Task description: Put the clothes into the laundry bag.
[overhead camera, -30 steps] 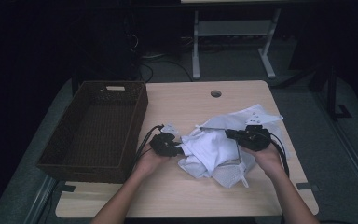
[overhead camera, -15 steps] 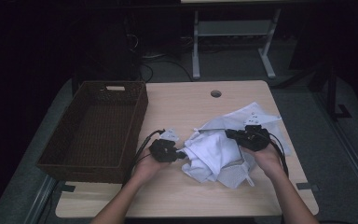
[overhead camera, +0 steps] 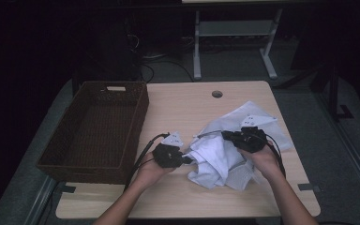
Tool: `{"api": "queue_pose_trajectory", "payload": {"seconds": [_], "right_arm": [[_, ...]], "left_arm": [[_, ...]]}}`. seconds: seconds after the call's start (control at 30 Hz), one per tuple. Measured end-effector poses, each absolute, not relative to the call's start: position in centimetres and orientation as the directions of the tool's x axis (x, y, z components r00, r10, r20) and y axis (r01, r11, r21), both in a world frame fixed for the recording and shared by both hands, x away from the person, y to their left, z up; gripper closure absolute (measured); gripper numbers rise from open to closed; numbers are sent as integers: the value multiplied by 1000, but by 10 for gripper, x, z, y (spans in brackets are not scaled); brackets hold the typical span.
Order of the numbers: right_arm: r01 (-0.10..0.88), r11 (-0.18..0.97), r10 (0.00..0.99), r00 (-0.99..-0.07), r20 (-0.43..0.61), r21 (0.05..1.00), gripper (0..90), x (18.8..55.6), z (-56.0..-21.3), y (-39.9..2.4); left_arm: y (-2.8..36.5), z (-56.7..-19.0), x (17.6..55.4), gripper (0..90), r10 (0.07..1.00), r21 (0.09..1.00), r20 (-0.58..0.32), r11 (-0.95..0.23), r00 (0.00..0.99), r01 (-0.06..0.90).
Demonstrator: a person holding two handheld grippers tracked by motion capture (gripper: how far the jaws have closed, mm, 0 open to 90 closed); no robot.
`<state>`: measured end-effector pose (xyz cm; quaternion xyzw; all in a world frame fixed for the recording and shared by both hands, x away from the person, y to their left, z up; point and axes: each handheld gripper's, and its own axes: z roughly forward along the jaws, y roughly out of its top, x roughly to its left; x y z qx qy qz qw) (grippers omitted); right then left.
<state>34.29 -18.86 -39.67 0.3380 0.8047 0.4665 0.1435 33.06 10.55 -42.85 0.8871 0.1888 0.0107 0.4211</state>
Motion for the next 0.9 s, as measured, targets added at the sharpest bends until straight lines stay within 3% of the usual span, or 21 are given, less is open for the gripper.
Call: {"api": "queue_pose_trajectory", "payload": {"seconds": [0.33, 0.9], "right_arm": [[367, 359, 634, -771, 65, 858, 881, 337, -387, -173], [340, 351, 609, -791, 64, 872, 881, 329, -377, -174]], "left_arm": [[89, -423, 318, 850, 304, 769, -146, -564, 942, 301], [62, -421, 342, 850, 334, 799, -148, -515, 931, 312]]}}
